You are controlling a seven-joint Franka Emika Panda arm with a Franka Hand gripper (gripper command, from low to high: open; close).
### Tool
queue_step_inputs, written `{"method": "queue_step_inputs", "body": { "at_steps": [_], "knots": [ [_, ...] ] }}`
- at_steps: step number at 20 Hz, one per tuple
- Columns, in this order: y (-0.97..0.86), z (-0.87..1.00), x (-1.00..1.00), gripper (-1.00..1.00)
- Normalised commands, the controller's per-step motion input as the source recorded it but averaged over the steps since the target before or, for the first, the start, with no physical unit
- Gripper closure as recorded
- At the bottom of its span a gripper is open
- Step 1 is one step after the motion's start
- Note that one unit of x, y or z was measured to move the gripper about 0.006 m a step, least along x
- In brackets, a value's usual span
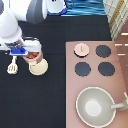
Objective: Take the lid off the pot, put the pot on the plate, and use the tool to push the pot to the front of the table.
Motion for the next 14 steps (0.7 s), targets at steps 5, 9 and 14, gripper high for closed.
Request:
{"method": "queue_step_inputs", "body": {
  "at_steps": [5,9,14],
  "knots": [
    [-0.2,-0.5,0.0,1.0],
    [-0.09,-0.53,0.0,1.0],
    [-0.07,-0.58,-0.13,1.0]
  ]
}}
